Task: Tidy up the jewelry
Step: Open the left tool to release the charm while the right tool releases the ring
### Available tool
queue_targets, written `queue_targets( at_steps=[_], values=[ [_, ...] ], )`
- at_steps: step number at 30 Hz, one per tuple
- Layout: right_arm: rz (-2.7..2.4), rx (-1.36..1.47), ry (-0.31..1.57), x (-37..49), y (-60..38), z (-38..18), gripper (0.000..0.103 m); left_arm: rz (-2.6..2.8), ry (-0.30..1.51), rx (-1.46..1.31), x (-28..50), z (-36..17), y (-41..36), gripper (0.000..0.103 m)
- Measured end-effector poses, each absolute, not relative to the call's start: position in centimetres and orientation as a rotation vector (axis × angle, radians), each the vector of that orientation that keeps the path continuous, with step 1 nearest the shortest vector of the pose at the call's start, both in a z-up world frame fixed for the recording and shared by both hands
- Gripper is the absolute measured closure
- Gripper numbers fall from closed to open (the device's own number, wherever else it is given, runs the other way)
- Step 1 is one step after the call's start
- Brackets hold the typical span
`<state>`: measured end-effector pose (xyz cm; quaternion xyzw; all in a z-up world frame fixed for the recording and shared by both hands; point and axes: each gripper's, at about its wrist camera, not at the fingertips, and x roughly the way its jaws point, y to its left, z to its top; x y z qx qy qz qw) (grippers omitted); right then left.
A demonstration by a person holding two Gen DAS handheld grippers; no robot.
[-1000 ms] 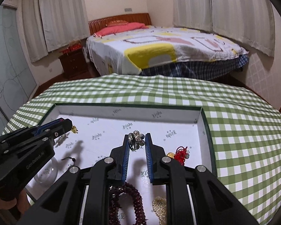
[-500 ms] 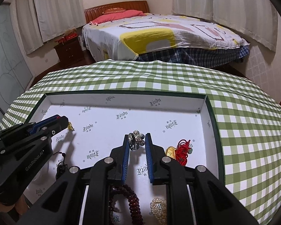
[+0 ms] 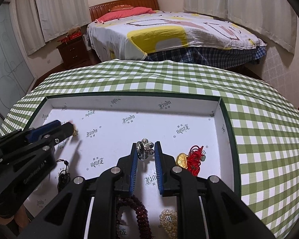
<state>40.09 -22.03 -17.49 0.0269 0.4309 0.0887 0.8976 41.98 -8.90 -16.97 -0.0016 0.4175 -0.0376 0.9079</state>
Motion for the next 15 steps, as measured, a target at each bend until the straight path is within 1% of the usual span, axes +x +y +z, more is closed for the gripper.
queue_targets(
  at_steps=[3,5,6,8,12,15],
  values=[
    [0.185,0.059,0.893,40.05,-22.12,-17.53,0.084,-0.083,0.858,0.007,41.78,-16.93,-9.10,0.069],
    [0.183,0.062,0.891,39.97,-22.17,-17.49,0.077,-0.085,0.859,0.005,41.71,-16.92,-9.03,0.067],
    [0.181,0.064,0.889,39.95,-22.19,-17.44,0.074,-0.085,0.856,0.001,41.66,-16.85,-8.98,0.063],
    [0.181,0.062,0.885,39.88,-22.21,-17.39,0.070,-0.084,0.851,-0.006,41.57,-16.72,-8.89,0.059],
    [0.183,0.059,0.881,39.76,-22.26,-17.31,0.067,-0.091,0.853,-0.008,41.36,-16.65,-8.88,0.059],
    [0.183,0.061,0.878,39.76,-22.31,-17.25,0.063,-0.094,0.846,-0.006,41.16,-16.53,-8.92,0.053]
  ],
)
